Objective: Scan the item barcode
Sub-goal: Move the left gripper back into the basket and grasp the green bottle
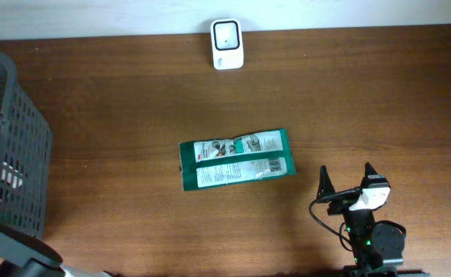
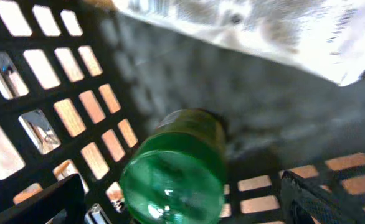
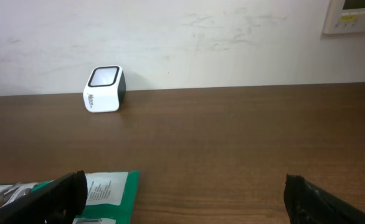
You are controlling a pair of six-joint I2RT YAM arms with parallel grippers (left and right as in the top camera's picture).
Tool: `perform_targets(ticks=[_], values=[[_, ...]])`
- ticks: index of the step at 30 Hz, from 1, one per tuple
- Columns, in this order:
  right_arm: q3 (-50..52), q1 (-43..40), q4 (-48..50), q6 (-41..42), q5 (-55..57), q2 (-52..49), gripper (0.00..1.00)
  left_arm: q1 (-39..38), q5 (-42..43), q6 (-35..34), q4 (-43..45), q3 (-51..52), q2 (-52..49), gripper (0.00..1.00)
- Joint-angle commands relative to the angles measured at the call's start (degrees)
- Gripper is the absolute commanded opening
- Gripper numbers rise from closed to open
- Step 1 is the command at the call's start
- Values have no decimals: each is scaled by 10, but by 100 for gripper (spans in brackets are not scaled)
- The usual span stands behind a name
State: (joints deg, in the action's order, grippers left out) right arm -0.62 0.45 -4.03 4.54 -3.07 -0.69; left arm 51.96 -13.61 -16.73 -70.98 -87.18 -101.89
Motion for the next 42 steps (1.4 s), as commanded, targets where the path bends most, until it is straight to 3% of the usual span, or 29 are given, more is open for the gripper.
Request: perform_targets(ticks=[1,14,26,32,42], values=[[3,-1,-2,3,-1,4,98,20,-6,-6,-5,15,5,98],[3,-1,-2,3,-1,4,98,21,14,-6,41,94,5,94],[3,-1,-2,4,-1,4,98,21,23,-6,104,94,5,66],[3,-1,-2,4,-1,4,98,21,67,-3,129,94,5,66],[3,-1,-2,3,-1,4,98,21,115,12,90,94,5,78]])
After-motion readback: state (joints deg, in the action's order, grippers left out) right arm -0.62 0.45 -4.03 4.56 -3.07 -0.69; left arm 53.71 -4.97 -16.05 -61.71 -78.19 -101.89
